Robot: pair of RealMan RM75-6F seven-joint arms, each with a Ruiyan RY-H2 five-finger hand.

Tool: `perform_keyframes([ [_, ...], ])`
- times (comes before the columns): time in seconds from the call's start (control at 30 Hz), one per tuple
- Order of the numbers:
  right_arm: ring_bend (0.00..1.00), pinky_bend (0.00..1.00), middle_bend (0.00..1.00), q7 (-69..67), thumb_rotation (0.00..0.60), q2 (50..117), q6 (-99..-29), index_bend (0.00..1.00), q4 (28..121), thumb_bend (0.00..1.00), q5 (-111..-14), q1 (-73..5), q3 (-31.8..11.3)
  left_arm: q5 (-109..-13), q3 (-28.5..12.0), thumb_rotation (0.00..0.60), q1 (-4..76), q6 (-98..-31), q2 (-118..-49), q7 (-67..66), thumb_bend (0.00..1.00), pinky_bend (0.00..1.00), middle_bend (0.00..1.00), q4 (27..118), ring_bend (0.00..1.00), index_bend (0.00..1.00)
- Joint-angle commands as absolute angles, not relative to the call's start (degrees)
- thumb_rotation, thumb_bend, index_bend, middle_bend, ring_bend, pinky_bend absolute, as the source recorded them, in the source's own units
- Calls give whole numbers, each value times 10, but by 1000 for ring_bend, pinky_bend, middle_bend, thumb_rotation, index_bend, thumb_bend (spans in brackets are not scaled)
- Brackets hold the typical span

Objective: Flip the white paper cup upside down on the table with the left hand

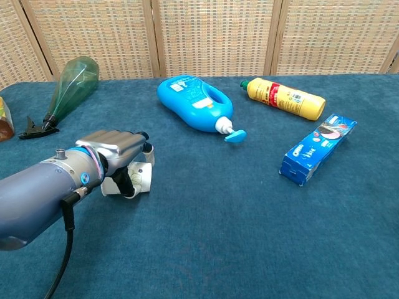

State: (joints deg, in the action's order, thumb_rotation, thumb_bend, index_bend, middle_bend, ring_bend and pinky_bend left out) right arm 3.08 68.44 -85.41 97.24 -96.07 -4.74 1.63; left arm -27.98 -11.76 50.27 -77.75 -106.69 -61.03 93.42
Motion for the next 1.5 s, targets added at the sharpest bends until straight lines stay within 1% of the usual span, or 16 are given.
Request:
perform_keyframes([
  [0.03,0,0,0,31,600,686,-854,0,971,66,-961,-48,16,-296,-112,600,495,-776,-1063,-596,414,0,0,937,0,369],
  [0.2,0,0,0,32,600,687,-854,0,970,65,-960,-48,15,-338,-114,600,479,-769,-1044,-545,413,0,0,956,0,365],
  [0.27,0,0,0,32,600,687,-854,0,970,65,-958,-47,15,-368,-116,600,469,-762,-1034,-506,409,0,0,964,0,362],
  [0.33,0,0,0,32,600,687,-854,0,969,66,-957,-47,14,-397,-119,600,455,-747,-1026,-449,403,0,0,971,0,365],
  [0.4,0,0,0,33,600,687,-854,0,969,65,-957,-48,14,-441,-121,600,435,-725,-1018,-365,393,0,0,971,0,370],
  [0.5,0,0,0,34,600,688,-853,0,969,66,-957,-48,14,-493,-122,600,408,-700,-1012,-249,378,0,0,963,0,377],
  [0.63,0,0,0,38,600,690,-851,0,968,65,-956,-48,14,-536,-120,600,386,-660,-1002,-137,365,0,0,942,0,385],
  [0.8,0,0,0,45,600,694,-848,0,965,66,-955,-49,15,-618,-99,600,371,-627,-992,-32,351,0,0,891,0,378],
  [0.93,0,0,0,49,600,697,-844,0,962,66,-953,-49,15,-653,-87,600,362,-617,-994,14,335,0,0,851,0,380],
  [1.17,0,0,0,53,600,700,-843,0,959,65,-952,-50,15,-681,-74,600,351,-600,-997,56,331,0,0,806,0,392],
  [1.5,0,0,0,57,600,703,-840,0,956,66,-952,-51,17,-715,-61,600,338,-595,-966,77,331,0,0,801,0,405],
])
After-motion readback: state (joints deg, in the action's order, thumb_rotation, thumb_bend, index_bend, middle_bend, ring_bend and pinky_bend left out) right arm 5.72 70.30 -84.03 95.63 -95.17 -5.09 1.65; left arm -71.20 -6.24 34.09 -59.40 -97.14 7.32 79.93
